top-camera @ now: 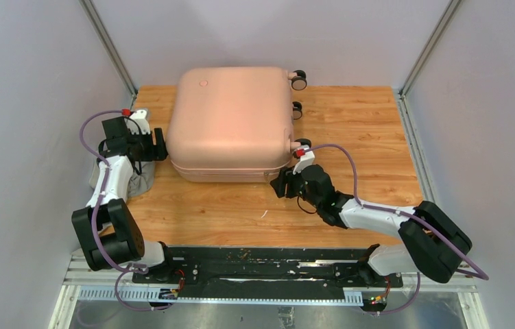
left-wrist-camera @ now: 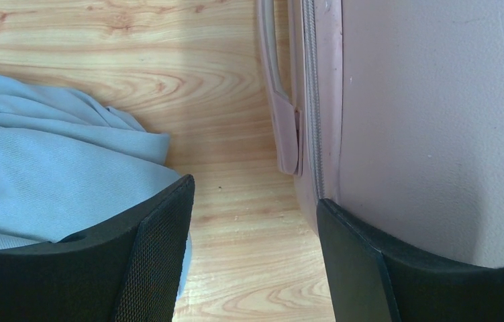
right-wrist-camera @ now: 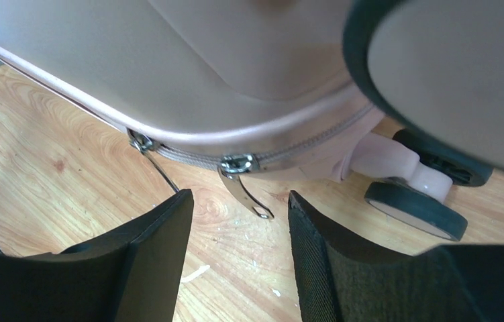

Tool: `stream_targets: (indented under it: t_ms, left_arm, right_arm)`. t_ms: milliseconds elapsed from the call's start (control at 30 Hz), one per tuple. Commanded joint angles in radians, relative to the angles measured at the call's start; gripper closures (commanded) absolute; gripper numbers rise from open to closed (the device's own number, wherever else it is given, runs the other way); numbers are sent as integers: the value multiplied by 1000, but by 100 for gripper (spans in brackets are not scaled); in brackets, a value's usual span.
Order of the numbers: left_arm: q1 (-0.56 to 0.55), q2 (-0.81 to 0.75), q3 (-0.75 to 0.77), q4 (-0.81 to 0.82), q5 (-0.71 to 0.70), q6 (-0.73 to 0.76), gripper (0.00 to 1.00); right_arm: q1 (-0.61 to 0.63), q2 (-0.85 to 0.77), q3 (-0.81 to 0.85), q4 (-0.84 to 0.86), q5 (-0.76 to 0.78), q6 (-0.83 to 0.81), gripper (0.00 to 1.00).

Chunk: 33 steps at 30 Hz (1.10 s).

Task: Pack the luggage
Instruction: Zip the luggage at the corner of the board.

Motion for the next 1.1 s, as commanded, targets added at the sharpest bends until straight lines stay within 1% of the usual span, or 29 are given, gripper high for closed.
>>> stream_targets:
  t_ms: [0,133,267,333,467,500,600,700,833,967,1067]
  left_arm:
    - [-25,-34,22,-40,99,-7,27]
    - [-25,-33,18,-36,103,-11,27]
    - [-25,-34,13,-33,104,-13,27]
    - [-25,-33,11,-32,105,-11,28]
    - [-24,-30,11,-29,109,-14,28]
    - [-24,-30,10,-28,111,-16,28]
    - [-25,-30,9,-29,114,-17,28]
    - [-24,-32,6,-32,116,-12,28]
    - [-25,-31,5,-32,116,-10,28]
    - [-25,-29,5,-30,119,-10,29]
    - [-25,-30,3,-31,128,-15,30]
  right_arm:
    - [-9,-24,40,-23,-5,-40,42]
    - [-39,-31,42,-31,-6,-50,42]
    - [-63,-18,58,-31,-18,-69,45]
    - [-71,-10,67,-28,-29,-82,49]
    - [-73,-5,86,-18,-55,-102,61]
    - [-72,-4,91,-17,-83,-103,64]
    - [-73,-5,92,-9,-115,-100,76]
    - [-72,-14,84,-3,-117,-98,89]
    - [-72,-29,72,-2,-99,-98,99]
    - [-72,-40,68,-6,-91,-100,100]
    - [-72,-36,66,0,-121,-106,100]
